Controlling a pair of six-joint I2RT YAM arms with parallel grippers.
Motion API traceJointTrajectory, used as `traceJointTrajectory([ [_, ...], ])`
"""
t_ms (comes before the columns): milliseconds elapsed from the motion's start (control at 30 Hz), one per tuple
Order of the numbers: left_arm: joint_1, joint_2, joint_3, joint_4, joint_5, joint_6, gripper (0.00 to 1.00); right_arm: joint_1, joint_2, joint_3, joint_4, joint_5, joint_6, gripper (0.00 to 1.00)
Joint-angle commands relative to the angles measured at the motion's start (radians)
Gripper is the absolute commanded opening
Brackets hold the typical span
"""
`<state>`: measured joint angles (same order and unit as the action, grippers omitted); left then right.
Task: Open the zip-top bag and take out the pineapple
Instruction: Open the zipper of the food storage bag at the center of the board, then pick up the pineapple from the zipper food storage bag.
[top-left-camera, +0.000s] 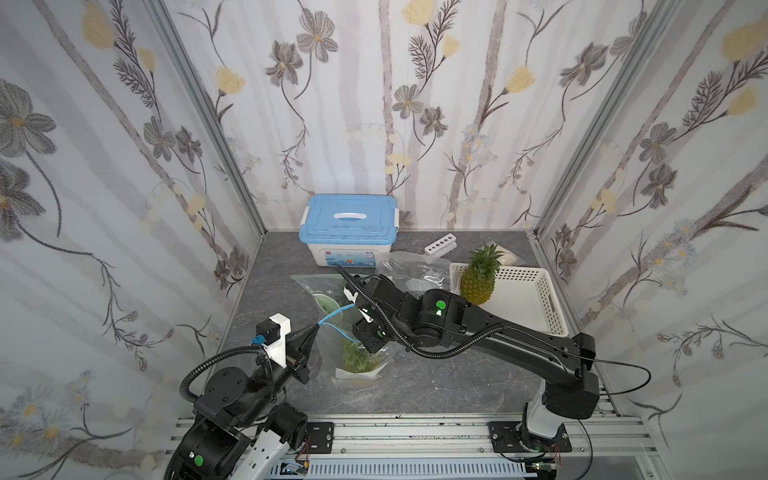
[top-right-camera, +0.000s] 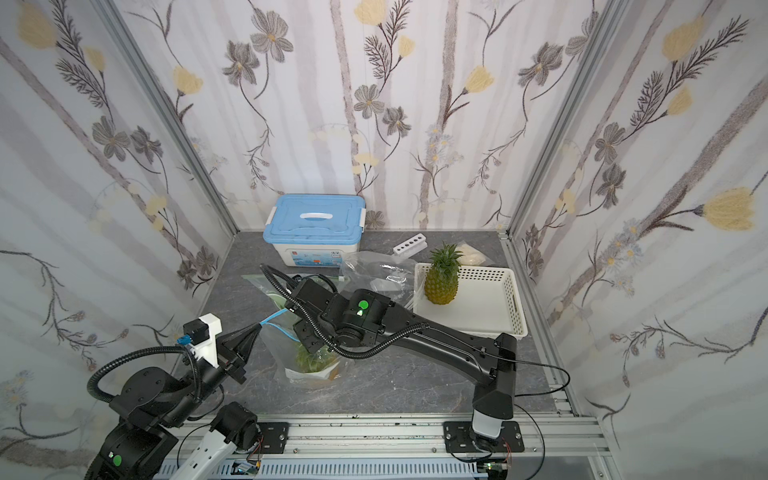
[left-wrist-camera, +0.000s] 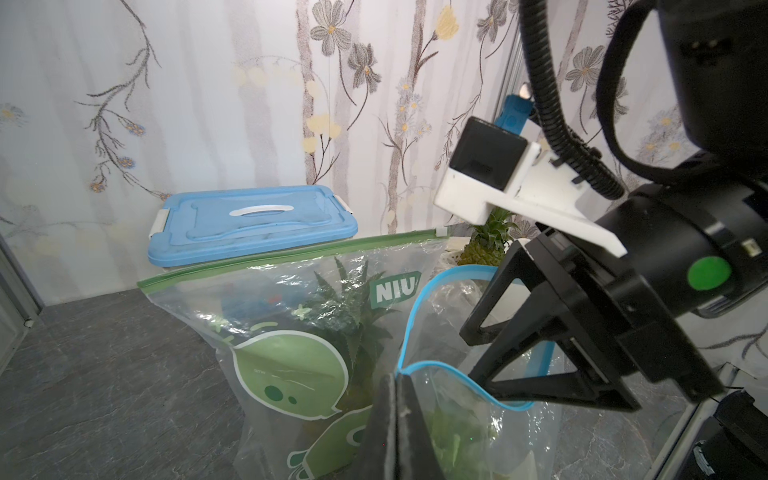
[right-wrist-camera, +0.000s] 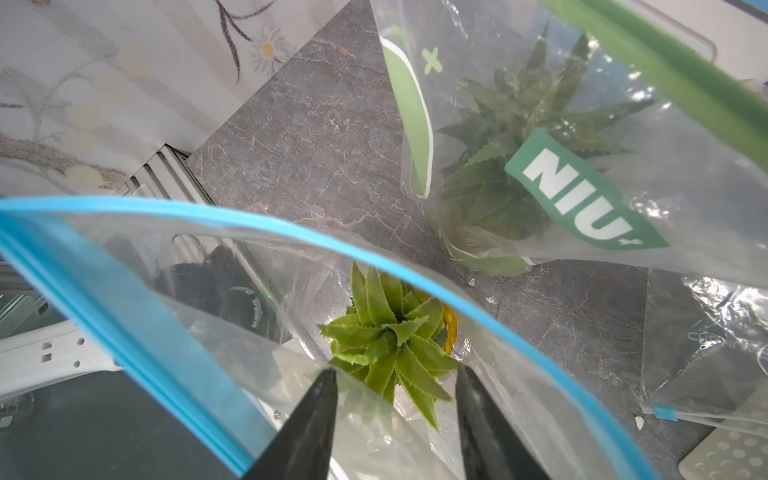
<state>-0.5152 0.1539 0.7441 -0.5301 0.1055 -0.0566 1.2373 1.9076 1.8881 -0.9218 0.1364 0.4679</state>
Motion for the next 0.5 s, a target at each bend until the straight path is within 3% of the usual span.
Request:
traceJointTrajectory([
  [0,0.001,-0.003,0.012,-0.004,0.004,-0.023,0.00,0.008,0.014,0.016,-0.035,-0.024,0.025,0.53],
  [167,0.001,-0.038,0.016,-0.039,0.009,-0.035,0.00,0.005,0.048,0.049,-0.054,-0.028,0.056,0.55],
  [467,0.001,-0.064,-0.007,-0.060,0.121,-0.041,0.00,-0.015,0.096,0.099,-0.008,-0.028,0.182,0.57],
])
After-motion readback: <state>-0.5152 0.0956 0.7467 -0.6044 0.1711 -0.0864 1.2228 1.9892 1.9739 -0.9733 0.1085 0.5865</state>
